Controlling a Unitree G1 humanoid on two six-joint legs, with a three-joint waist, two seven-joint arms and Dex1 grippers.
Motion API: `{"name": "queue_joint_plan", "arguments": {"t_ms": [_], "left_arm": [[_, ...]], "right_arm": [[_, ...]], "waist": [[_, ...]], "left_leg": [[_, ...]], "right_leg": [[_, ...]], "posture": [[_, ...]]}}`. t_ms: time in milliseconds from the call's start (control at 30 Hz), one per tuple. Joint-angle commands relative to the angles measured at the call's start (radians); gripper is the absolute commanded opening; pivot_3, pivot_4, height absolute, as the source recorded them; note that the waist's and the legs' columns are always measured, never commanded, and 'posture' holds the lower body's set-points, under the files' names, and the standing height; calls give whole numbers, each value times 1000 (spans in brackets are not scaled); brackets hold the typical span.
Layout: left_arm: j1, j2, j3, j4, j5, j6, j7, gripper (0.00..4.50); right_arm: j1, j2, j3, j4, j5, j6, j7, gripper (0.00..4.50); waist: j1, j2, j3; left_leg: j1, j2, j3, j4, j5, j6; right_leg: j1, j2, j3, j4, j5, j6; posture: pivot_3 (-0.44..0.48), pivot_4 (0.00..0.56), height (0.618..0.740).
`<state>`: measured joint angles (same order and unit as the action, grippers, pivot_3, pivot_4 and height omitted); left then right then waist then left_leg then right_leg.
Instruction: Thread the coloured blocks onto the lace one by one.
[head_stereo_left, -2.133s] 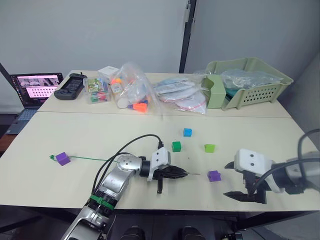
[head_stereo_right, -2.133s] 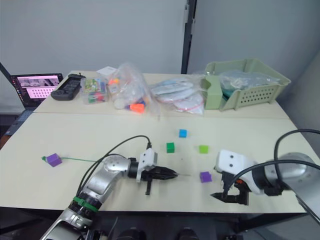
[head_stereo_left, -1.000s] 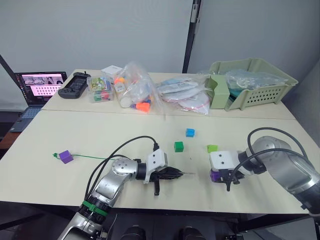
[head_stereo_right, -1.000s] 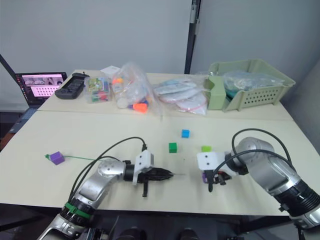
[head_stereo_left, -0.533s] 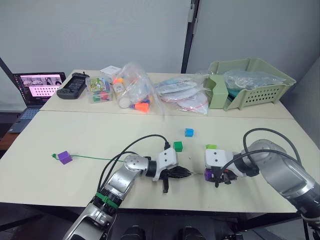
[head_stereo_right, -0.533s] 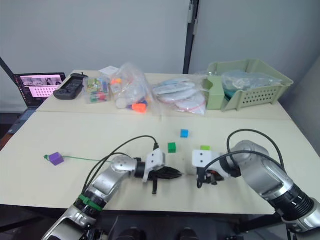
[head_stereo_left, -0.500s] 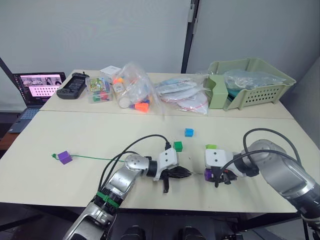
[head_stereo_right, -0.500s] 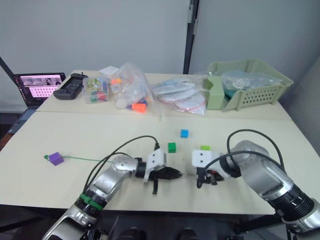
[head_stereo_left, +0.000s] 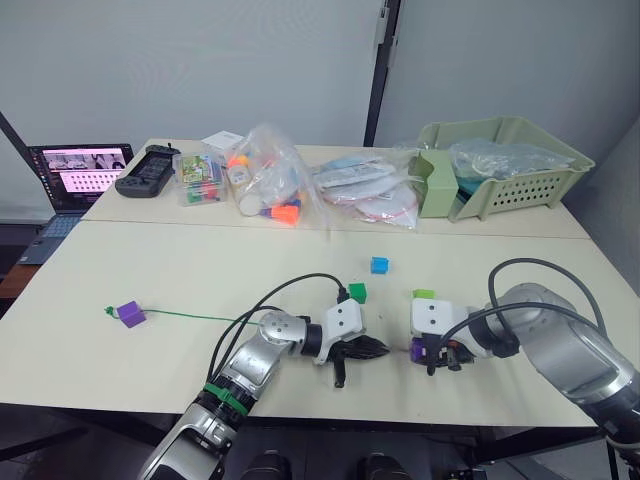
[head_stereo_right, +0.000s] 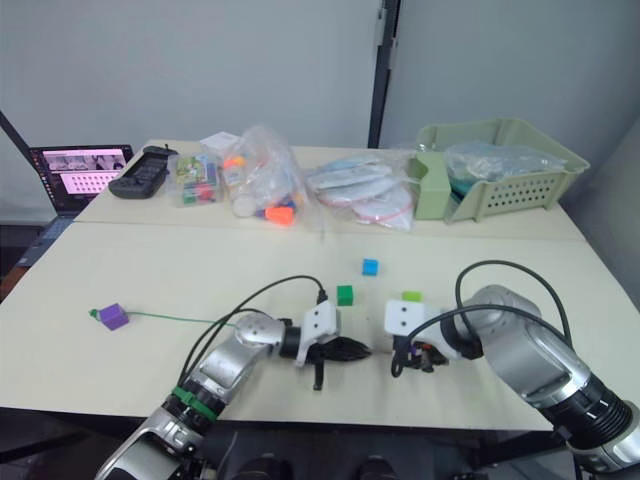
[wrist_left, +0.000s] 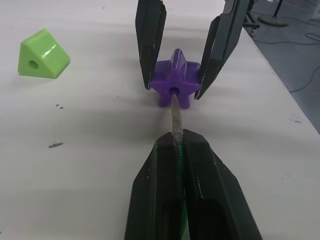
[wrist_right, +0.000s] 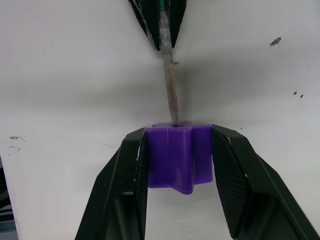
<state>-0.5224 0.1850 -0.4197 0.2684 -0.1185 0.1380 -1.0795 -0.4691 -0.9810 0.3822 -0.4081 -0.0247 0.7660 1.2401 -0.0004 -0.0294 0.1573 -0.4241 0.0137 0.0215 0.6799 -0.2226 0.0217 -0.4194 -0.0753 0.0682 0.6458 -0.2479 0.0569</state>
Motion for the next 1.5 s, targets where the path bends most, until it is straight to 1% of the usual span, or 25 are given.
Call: {"name": "queue_joint_plan", "arguments": {"t_ms": [33, 333, 467, 633, 900, 1033, 1100, 1200, 1300, 1333, 1433, 1500], "left_arm": [[-17, -19, 4, -13, -7, -13, 1, 0], [-43, -81, -15, 54, 7, -9, 11, 0], [-77, -122, -50, 139, 36, -26, -7, 0], [-115, -164, -43, 194, 49, -51, 3, 0], [-103, -214, -30, 187, 40, -35, 23, 0], [-97, -224, -25, 179, 40, -22, 29, 0], [-93, -226, -20, 174, 37, -12, 33, 712], [-92, -213, -8, 157, 37, 2, 29, 1661], [-93, -170, 2, 123, 49, 0, 22, 2691], [-89, -148, 8, 97, 47, 8, 14, 2965], [-79, -80, 10, 42, 58, 12, 0, 2972], [-70, -56, 7, 16, 55, 21, -4, 2972]], "right_arm": [[6, -6, 8, -29, 16, 0, 6, 1312], [4, -8, 6, -30, 15, 3, 4, 1312], [4, -10, 8, -26, 14, 1, 2, 1312], [8, -11, 5, -29, 18, 7, -1, 1312], [10, -8, 0, -32, 27, 19, -10, 1312], [10, -6, 1, -32, 29, 22, -12, 1312], [10, -5, 3, -32, 29, 23, -13, 1312], [10, -3, 6, -30, 30, 23, -13, 1312], [10, 3, 15, -24, 28, 20, -13, 1312], [10, 6, 18, -21, 27, 20, -14, 1312], [9, 14, 25, -15, 25, 20, -15, 1312], [13, 15, 25, -19, 25, 22, -16, 1312]], "waist": [[0, 0, 0], [0, 0, 0], [5, 0, 0], [7, 0, 0], [13, 0, 0], [15, 0, 0], [15, 0, 0], [14, 0, 0], [12, 0, 0], [11, 0, 0], [6, 0, 0], [3, 0, 0]], "left_leg": [[0, 0, 0, 0, 0, 0], [0, 0, 0, 0, 0, 0], [0, 0, 0, 0, 0, 0], [0, -1, 1, 1, 0, 0], [0, -1, 1, 1, 0, 0], [0, -1, 1, 1, 0, 0], [0, -1, 1, 1, 0, 0], [0, -1, 0, 1, 0, 0], [0, -1, 0, 1, 0, 0], [0, -1, 0, 1, 0, 0], [0, 0, 0, 0, 0, 0], [1, 0, 0, 0, 0, 0]], "right_leg": [[0, 0, 0, 0, 0, 0], [0, 0, 0, 0, 0, 0], [0, 0, 0, 0, 0, 0], [1, 0, 0, -1, 0, 0], [1, 0, 0, -1, 0, 0], [2, -1, 0, -1, 0, 0], [2, -1, 0, -1, 0, 0], [2, 0, 0, -1, 0, 0], [2, 0, 0, -1, 0, 0], [2, 0, 0, -1, 0, 0], [1, 1, 0, 0, 0, 0], [1, 1, 0, 0, 0, 0]], "posture": [[0, 150, 734], [0, 150, 734], [0, 150, 734], [0, 150, 734], [0, 150, 734], [0, 150, 734], [0, 150, 734], [0, 150, 734], [0, 150, 734], [0, 150, 734], [0, 150, 734], [0, 150, 734]]}}
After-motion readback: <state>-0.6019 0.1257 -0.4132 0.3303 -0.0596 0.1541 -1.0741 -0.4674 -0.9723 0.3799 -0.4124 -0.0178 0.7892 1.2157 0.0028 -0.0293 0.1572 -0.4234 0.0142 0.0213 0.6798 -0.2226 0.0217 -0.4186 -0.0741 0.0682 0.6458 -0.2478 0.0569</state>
